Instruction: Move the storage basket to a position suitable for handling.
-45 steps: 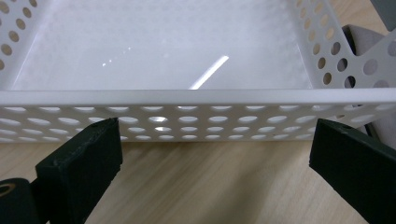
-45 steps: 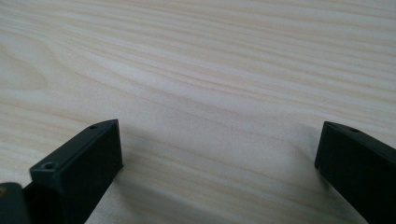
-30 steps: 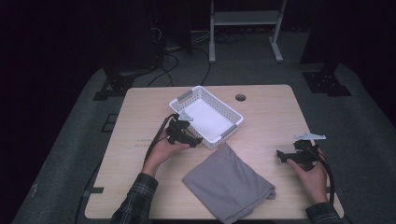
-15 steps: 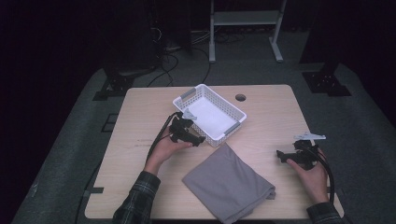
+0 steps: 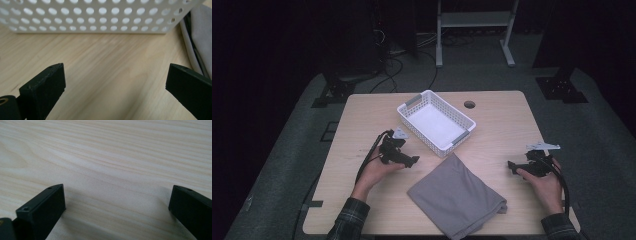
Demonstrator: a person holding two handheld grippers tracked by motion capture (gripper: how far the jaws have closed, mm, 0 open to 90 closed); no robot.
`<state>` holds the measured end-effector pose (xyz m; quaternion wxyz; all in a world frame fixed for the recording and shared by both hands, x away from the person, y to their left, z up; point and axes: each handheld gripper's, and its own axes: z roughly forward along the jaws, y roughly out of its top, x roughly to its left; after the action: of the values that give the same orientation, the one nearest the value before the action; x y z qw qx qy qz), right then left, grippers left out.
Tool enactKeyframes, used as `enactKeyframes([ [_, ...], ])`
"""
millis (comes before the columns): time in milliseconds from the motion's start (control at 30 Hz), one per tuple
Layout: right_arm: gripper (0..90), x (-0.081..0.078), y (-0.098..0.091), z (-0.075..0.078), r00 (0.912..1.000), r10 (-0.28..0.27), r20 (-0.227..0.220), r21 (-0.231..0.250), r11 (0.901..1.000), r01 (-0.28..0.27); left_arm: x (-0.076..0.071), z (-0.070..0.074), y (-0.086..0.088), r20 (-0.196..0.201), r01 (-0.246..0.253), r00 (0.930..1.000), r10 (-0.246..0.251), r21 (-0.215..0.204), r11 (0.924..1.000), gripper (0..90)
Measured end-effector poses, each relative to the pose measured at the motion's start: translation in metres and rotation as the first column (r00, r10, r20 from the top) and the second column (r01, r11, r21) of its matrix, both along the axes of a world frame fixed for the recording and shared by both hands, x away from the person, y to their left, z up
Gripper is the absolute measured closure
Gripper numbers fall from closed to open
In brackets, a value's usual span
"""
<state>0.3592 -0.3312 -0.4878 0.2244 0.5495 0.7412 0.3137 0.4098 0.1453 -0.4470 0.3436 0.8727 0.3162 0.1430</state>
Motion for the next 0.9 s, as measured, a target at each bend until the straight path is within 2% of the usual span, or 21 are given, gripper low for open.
enactKeyframes([
  [67,1.6,0.0,0.001,0.001,1.0,0.0,-0.003,0.0,1.0,0.0,-0.005,-0.002,0.005,-0.002,-0.01,1.0,0.01,-0.013,0.9999,1.8],
  [167,13.2,-0.003,0.002,0.003,1.0,0.003,0.008,0.005,1.0,-0.003,-0.013,-0.007,0.014,0.001,-0.019,0.9998,0.019,-0.012,0.9997,1.8],
  [400,23.8,-0.005,0.005,0.007,0.9998,0.019,-0.008,0.0,0.9998,-0.019,-0.025,-0.015,0.03,-0.005,-0.048,0.9989,0.048,-0.006,0.9989,1.8],
  [500,30.3,-0.006,0.008,0.012,0.9985,0.051,-0.019,0.015,0.9986,-0.051,-0.03,-0.021,0.039,-0.019,-0.057,0.9982,0.058,0.01,0.9983,1.8],
  [700,33.6,-0.005,0.018,0.024,0.9932,0.116,-0.01,0.036,0.9927,-0.115,-0.037,-0.027,0.045,-0.02,-0.054,0.9983,0.054,0.021,0.9983,1.8],
  [900,35.4,0.003,0.027,0.034,0.9875,0.157,-0.004,0.053,0.9862,-0.157,-0.041,-0.031,0.05,-0.024,-0.048,0.9985,0.049,0.006,0.9988,1.1],
])
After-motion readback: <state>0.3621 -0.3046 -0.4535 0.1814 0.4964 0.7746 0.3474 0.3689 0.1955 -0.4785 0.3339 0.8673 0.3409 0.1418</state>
